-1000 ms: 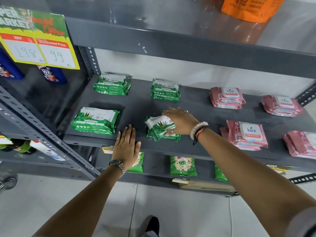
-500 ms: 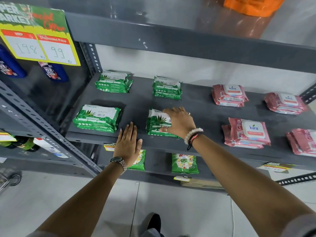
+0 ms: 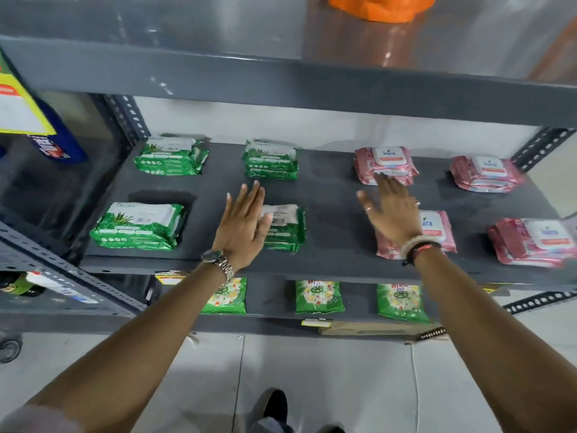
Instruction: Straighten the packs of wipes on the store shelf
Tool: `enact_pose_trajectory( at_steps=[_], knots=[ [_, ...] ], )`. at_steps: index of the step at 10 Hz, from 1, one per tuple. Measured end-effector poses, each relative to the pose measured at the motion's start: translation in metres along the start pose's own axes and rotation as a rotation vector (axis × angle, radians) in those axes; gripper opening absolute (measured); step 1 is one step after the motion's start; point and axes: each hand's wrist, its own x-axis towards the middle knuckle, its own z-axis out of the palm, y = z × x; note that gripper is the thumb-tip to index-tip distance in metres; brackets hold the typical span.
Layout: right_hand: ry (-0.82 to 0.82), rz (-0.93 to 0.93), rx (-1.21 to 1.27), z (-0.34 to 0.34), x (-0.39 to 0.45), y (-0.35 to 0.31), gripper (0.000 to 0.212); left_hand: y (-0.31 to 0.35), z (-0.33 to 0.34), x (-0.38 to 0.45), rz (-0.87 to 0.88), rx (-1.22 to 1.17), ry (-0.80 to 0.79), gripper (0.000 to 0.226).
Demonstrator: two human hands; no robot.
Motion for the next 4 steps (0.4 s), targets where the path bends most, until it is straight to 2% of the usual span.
enact_pose_trajectory(
  at_steps=[1, 2, 3, 4],
  knots=[
    [-0.031, 0.086, -0.025, -0.007, 0.003, 0.055, 0.072, 0.019, 0.015, 0.023, 0.030, 0.070, -0.098, 0.069],
    [-0.107, 0.058, -0.116, -0.003, 0.004, 0.081, 0.065, 0.025, 0.030, 0.031, -0.006, 0.134, -0.136, 0.070],
    [-0.148, 0.051, -0.139, 0.003, 0.006, 0.093, 0.058, 0.024, 0.043, 0.028, 0.017, 0.191, -0.114, 0.062],
    [-0.119, 0.051, -0.112, 0.007, 0.004, 0.093, 0.061, 0.023, 0.045, 0.028, 0.017, 0.207, -0.095, 0.057]
  ],
)
